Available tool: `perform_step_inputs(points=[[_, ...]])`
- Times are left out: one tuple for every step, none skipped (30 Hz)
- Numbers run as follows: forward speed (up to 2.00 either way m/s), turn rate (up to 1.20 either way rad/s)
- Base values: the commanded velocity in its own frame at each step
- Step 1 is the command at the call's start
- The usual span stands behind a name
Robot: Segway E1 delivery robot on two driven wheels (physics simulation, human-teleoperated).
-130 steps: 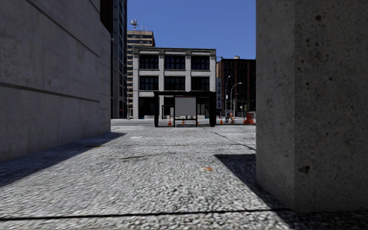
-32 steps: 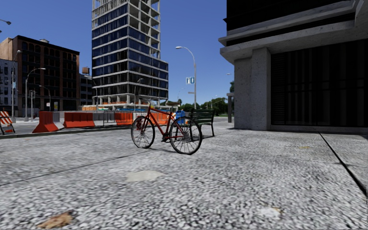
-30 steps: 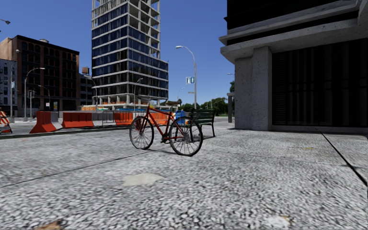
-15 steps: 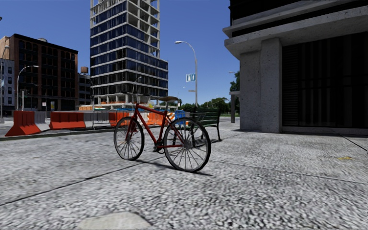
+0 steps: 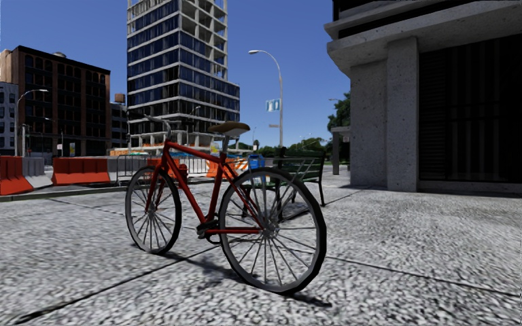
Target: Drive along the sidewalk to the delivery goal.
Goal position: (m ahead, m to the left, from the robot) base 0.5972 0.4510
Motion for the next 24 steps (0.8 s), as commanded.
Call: perform_step_inputs(points=[[0.86, 0.22], [0.67, 0.25], [0.67, 0.25], [0.53, 0.27], [0.47, 0.27], [0.45, 0.27], [0.40, 0.17], [0.40, 0.17], [0.34, 0.10], [0.30, 0.00], [0.29, 0.00], [0.28, 0.00], [0.28, 0.00], [0.28, 0.00], [0.28, 0.00], [0.28, 0.00], [0.16, 0.00], [0.16, 0.00], [0.00, 0.00], [0.00, 0.00], [0.00, 0.00], [0.00, 0.00], [0.00, 0.00], [0.00, 0.00]])
